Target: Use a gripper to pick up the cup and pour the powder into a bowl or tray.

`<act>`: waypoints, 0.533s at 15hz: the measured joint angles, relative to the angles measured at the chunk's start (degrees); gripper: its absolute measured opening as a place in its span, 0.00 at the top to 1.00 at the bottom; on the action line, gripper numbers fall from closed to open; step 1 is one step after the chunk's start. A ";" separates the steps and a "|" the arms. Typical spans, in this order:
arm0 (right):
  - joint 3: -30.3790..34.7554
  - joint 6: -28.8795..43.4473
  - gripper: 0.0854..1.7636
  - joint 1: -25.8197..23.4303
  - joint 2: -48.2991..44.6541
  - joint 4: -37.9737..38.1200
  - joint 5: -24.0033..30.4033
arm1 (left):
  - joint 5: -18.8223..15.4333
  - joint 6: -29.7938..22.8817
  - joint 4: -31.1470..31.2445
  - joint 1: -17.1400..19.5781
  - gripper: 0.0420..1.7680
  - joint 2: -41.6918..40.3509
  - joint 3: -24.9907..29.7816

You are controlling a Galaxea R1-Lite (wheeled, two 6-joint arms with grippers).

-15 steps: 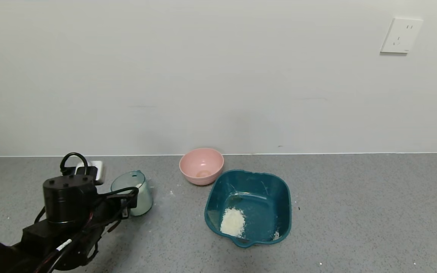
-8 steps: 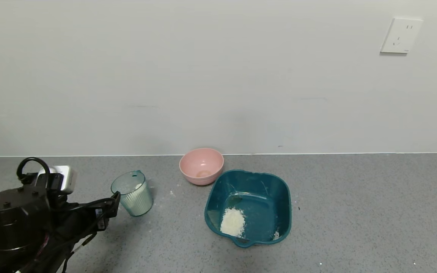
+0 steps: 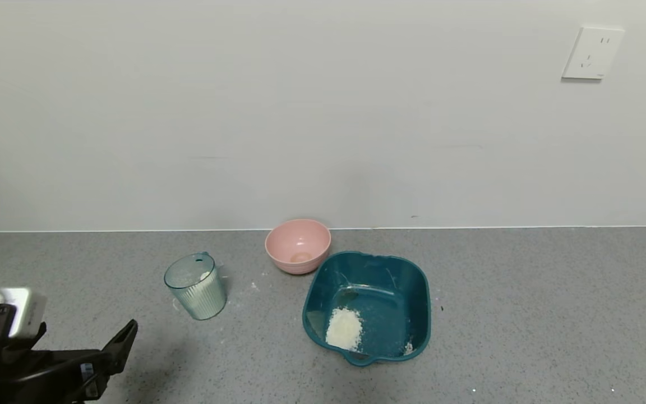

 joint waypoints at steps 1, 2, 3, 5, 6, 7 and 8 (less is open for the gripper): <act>0.00 0.02 0.03 0.00 -0.02 0.00 0.00 | 0.20 0.00 2.90 -0.55 0.03 -3.43 0.24; 0.00 0.02 0.03 0.00 -0.02 0.00 0.00 | -0.09 0.07 5.16 -0.28 0.03 -6.86 0.49; 0.00 0.02 0.03 0.00 0.00 0.00 0.00 | -0.88 0.16 7.39 0.85 0.03 -9.84 0.71; 0.00 0.02 0.03 0.00 -0.02 0.00 0.00 | -4.55 0.21 12.30 4.39 0.03 -15.52 0.94; 0.00 0.02 0.03 0.00 -0.02 -0.02 0.00 | -6.78 0.22 15.06 6.40 0.03 -18.30 1.01; 0.00 0.02 0.03 0.00 0.00 -0.02 0.00 | -8.92 0.32 18.03 8.44 0.03 -21.28 1.01; 0.00 0.02 0.03 0.00 -0.02 0.00 0.00 | -10.56 0.40 20.48 10.06 0.03 -24.06 0.90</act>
